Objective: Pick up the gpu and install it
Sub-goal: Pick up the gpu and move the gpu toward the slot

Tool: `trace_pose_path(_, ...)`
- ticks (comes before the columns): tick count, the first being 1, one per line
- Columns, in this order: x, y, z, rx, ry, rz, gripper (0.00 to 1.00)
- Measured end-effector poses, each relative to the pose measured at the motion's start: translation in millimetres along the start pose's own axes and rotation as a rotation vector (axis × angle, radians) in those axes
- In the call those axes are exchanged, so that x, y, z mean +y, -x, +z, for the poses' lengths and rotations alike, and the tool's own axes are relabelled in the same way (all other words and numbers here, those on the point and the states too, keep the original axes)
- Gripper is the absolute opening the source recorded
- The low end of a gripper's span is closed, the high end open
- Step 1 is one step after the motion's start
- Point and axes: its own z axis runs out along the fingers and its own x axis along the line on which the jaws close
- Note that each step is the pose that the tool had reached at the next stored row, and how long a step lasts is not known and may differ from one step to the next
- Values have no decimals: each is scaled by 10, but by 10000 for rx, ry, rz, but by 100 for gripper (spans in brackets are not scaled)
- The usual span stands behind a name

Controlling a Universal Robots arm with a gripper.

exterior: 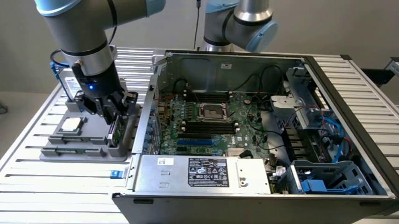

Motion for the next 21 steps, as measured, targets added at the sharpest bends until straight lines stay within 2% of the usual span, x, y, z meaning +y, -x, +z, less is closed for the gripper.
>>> trace_pose_path(3, 0, -4, 0, 1, 0, 3, 40)
trace_pose_path(4, 0, -5, 0, 0, 0, 3, 34)
trace_pose_path(5, 0, -6, 0, 1, -1, 3, 34)
trace_pose_path(6, 0, -6, -1, 1, 0, 2, 27)
trace_pose_path(7, 0, -6, 0, 1, 0, 3, 26)
trace_pose_path(17, 0, -12, -3, -2, 2, 3, 26)
trace_pose_path(21, 5, -13, -93, 8, 31, 5, 26)
